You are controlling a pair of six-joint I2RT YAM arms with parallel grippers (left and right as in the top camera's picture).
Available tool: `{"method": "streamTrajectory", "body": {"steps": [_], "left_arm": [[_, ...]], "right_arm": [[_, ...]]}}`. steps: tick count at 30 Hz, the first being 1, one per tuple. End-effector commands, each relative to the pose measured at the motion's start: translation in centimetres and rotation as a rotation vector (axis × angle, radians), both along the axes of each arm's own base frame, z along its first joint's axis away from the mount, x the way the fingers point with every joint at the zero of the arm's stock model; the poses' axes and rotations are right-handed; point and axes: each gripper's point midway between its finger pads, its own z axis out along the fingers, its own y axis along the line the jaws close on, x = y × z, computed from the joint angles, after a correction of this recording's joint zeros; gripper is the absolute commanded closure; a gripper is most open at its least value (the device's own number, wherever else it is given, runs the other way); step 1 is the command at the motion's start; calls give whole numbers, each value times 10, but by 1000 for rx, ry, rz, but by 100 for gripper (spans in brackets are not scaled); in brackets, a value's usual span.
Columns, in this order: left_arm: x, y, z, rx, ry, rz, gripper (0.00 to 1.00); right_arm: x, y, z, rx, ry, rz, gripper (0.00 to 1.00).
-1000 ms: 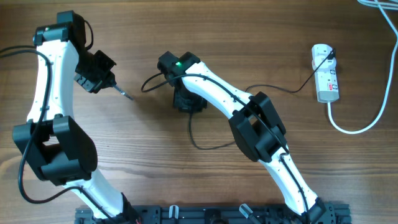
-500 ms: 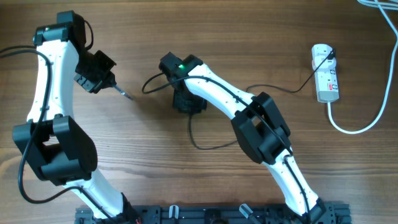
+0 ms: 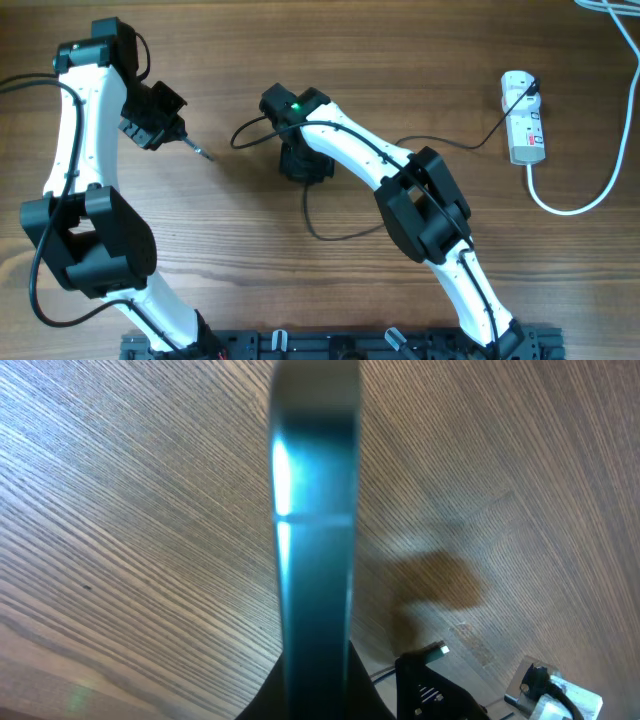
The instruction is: Plug charger to phone and switch on socket
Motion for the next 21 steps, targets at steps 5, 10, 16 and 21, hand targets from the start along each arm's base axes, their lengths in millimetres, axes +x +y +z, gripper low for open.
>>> {"method": "streamTrajectory", "body": {"steps": [5,10,16,21], "left_arm": [[-2,2,9,9,-19,11,96],[-2,2,9,9,-19,11,96],[-2,2,9,9,-19,11,96],[-2,2,9,9,-19,12,96]], "right_arm": [[-16,-21,-37,-71,96,6,76],[-14,-23,-38,-81,84,7,76],[-12,-26,-38,-96,74,10,80],[-12,-26,-38,-94,75,32,83]]}}
